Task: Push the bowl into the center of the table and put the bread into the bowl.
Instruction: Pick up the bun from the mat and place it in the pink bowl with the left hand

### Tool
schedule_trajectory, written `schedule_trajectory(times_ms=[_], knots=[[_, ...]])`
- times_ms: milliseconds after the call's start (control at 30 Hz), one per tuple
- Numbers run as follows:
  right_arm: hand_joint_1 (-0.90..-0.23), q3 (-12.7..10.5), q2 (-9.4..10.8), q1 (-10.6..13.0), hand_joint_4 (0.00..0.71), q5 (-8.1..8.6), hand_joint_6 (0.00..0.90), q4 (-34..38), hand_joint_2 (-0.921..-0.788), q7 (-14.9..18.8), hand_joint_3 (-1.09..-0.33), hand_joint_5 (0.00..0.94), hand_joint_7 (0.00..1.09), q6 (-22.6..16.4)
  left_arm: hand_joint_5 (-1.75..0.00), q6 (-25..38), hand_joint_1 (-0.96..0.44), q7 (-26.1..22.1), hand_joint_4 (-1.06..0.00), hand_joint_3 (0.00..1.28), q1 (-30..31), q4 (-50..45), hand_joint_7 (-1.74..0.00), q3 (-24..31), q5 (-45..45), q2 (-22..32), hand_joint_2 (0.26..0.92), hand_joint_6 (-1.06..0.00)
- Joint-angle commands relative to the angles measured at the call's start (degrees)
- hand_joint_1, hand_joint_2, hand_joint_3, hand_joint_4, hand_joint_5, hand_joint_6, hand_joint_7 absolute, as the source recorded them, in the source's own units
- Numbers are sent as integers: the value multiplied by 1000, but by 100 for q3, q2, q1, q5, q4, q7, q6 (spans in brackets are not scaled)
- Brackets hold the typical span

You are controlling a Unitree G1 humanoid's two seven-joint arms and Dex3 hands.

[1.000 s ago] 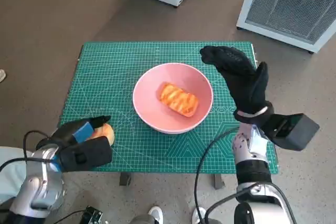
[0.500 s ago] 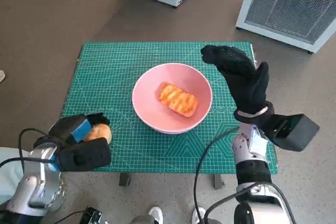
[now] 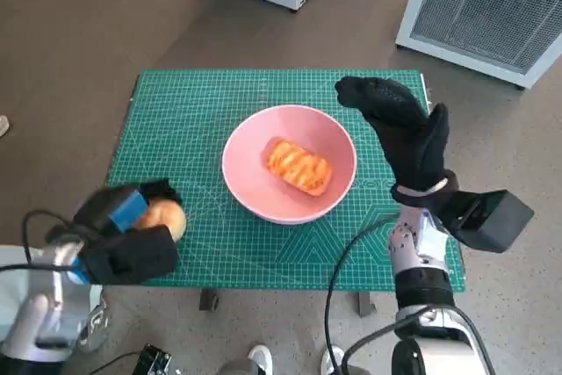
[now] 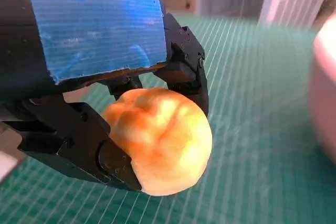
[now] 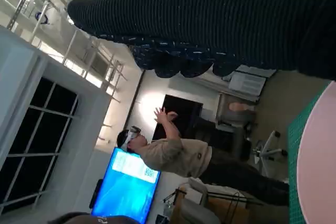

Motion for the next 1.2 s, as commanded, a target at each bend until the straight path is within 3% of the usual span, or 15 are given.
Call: schedule_trajectory(times_ms=[33, 300, 567, 1000, 1200], knots=[[-708, 5, -28, 31, 216, -16, -1, 72, -921, 46, -681, 0, 653, 99, -1094, 164, 3, -99, -733, 93, -351, -586, -1176, 232, -116, -16, 890, -651], [-711, 17, -25, 27, 215, -34, -1, 60, -921, 40, -683, 0, 653, 88, -1032, 121, 3, 60, -781, 51, -892, -1154, -1150, 313, -111, -212, 894, -681], [-711, 12, -44, 3, 215, -50, -1, 96, -921, 31, -684, 0, 653, 71, -1003, -244, 3, 472, -811, 36, -1420, -1217, -1122, -25, 102, -557, 891, -701], [-708, 9, -54, 6, 216, -64, -1, 90, -921, 6, -682, 1, 652, 25, -1133, -1607, 2, 864, -758, 26, -2475, 233, -1076, -919, 229, -1054, 915, -675], [-711, 23, -40, 58, 216, -85, -1, 16, -921, -38, -682, 1, 652, -2, -1169, -1838, 2, 960, -751, 26, -2893, 1334, -1051, -1366, 414, -1412, 919, -670]])
